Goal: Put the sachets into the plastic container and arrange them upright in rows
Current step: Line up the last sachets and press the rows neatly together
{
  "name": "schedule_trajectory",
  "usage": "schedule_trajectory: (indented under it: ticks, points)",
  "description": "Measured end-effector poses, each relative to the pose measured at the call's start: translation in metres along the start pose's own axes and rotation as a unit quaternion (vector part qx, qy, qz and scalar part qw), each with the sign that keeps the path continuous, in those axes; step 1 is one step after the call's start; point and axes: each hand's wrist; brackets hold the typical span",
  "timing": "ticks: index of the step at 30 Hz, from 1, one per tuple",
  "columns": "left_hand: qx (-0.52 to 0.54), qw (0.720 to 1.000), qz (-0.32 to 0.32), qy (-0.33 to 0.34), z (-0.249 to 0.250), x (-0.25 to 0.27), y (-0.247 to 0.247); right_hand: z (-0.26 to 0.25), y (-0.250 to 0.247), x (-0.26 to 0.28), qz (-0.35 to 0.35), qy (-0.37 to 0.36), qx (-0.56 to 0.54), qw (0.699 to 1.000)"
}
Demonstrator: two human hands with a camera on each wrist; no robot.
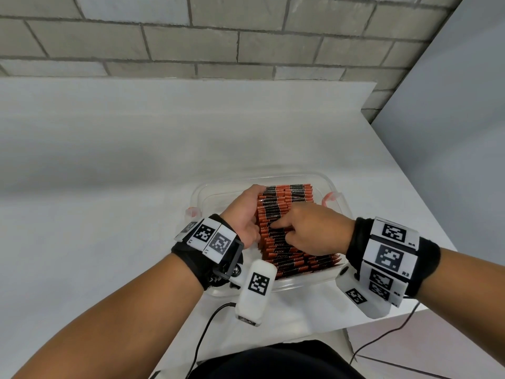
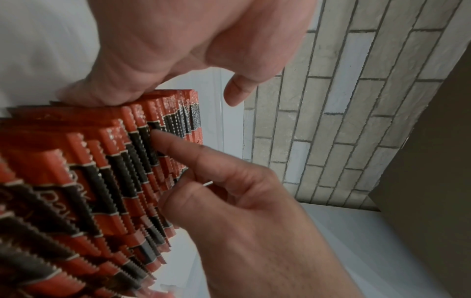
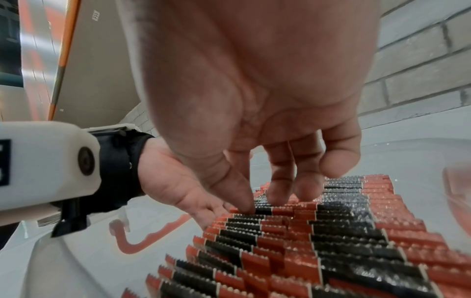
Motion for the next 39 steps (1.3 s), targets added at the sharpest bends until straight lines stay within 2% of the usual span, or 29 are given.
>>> schedule_trajectory:
  ticks: [2,4,6,8,11,19,22,26,32,36,39]
  points:
    - [-0.002,1.000,-0.001,0.002,0.000,0.000,0.000,0.000,-0.002,0.002,0.009,-0.001,-0.020,1.000]
    - [-0.007,1.000,0.002,0.002,0.000,0.001,-0.001,0.003,-0.006,0.004,0.058,0.020,-0.058,0.996]
    - [-0.012,1.000,0.000,0.001,0.001,0.002,-0.002,0.011,-0.011,0.007,0.127,0.078,-0.105,0.983]
    - [-0.015,1.000,-0.004,-0.004,0.001,0.001,-0.003,0.019,-0.016,0.009,0.157,0.141,-0.150,0.966]
    - [-0.022,1.000,0.001,-0.009,0.000,-0.002,-0.004,0.029,-0.017,0.009,0.143,0.203,-0.222,0.943]
    - [-0.022,1.000,-0.017,-0.008,-0.003,-0.008,-0.002,0.033,-0.011,-0.002,0.113,0.248,-0.387,0.881]
    - [-0.027,0.999,-0.016,-0.009,-0.003,-0.009,-0.002,0.036,-0.008,-0.006,0.084,0.245,-0.445,0.857]
    - [-0.030,0.999,0.015,0.006,-0.001,-0.013,-0.002,0.038,-0.010,-0.007,0.087,0.241,-0.495,0.831]
    - [-0.004,1.000,0.001,0.009,-0.002,-0.022,0.000,0.037,-0.009,-0.013,0.079,0.238,-0.556,0.793]
    - [-0.016,1.000,0.015,0.017,0.002,-0.023,-0.003,0.045,-0.010,-0.018,0.089,0.241,-0.564,0.784]
    - [-0.007,1.000,-0.001,0.009,0.005,-0.023,-0.002,0.045,-0.011,-0.020,0.082,0.231,-0.574,0.781]
Point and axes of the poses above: each hand's wrist, its own x-axis away from the middle knuckle, its own y-axis out of the palm, z = x × y, and after that the axes turned 4 degrees about y, right-handed
